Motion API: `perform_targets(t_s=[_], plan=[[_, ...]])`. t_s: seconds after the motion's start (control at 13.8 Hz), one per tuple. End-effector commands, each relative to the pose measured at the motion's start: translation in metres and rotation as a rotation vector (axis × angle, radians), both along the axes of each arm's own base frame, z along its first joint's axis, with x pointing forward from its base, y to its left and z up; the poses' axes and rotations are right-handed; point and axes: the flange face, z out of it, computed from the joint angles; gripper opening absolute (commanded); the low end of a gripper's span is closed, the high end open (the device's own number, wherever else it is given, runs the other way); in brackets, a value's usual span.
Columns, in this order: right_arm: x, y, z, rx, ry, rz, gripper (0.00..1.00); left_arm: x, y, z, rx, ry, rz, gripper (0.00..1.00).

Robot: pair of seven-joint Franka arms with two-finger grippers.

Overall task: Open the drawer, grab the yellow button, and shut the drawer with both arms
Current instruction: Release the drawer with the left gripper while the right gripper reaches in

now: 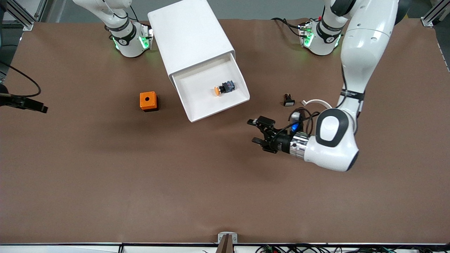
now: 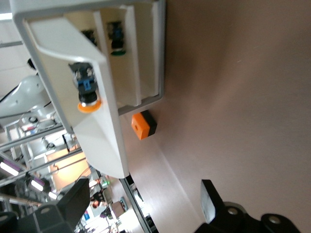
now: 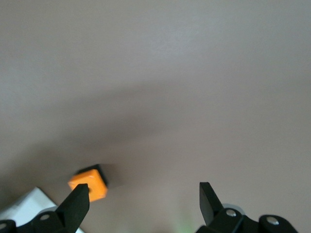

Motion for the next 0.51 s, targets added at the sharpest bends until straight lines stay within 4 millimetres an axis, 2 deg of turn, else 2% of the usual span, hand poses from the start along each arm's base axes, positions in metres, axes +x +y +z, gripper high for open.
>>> perform_targets(t_s=[0.0, 0.14, 0.43], plan=[[-0.006, 0.079, 0.017, -0.032, -0.004, -0.112, 1.0, 0.004, 0.035, 0.034, 0.072, -0.148, -0.089, 1.0], [-0.013, 0.136, 0.021, -0.055, -0.006, -0.201, 1.0, 0.008, 0.055, 0.042, 0.1, -0.258, -0.166, 1.0], [-0.035, 0.245, 0.022, -0.05, -0.008, -0.378, 1.0, 0.016, 0.093, 0.04, 0.138, -0.427, -0.318, 1.0]])
